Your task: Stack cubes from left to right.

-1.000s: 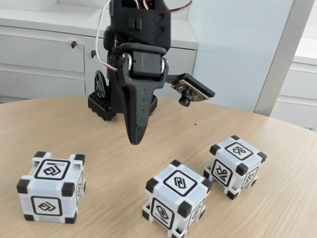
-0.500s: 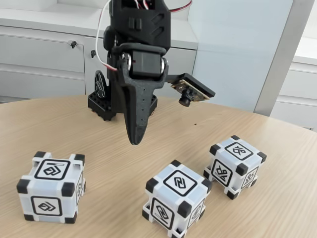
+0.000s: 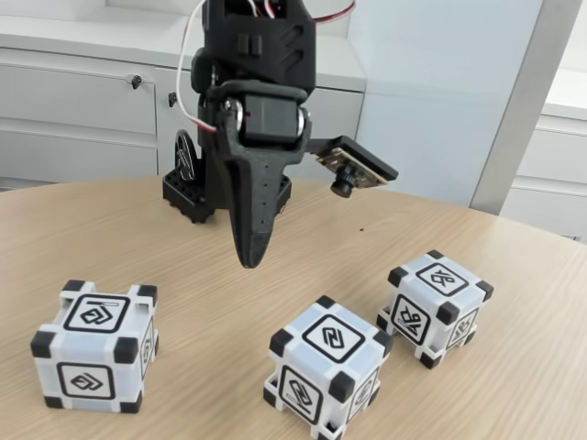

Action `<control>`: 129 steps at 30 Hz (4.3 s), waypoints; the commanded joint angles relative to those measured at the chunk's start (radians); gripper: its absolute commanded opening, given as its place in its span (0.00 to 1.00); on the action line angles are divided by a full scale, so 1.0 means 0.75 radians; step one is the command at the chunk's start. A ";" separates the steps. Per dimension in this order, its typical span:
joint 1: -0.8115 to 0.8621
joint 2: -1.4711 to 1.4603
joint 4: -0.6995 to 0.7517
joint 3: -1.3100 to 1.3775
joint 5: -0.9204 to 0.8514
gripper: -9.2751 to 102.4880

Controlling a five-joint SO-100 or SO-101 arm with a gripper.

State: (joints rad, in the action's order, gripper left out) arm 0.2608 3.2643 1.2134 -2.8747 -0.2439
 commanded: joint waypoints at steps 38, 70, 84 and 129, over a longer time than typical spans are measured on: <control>-0.491 -1.338 -0.016 1.389 0.147 0.09; -0.761 -1.745 -0.016 1.381 0.319 0.08; -0.761 -1.747 -0.016 1.149 0.057 0.29; -0.761 -1.749 -0.027 1.041 0.260 0.35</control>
State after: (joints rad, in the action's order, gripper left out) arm -0.3099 1.9497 1.1980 -2.0801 -0.0399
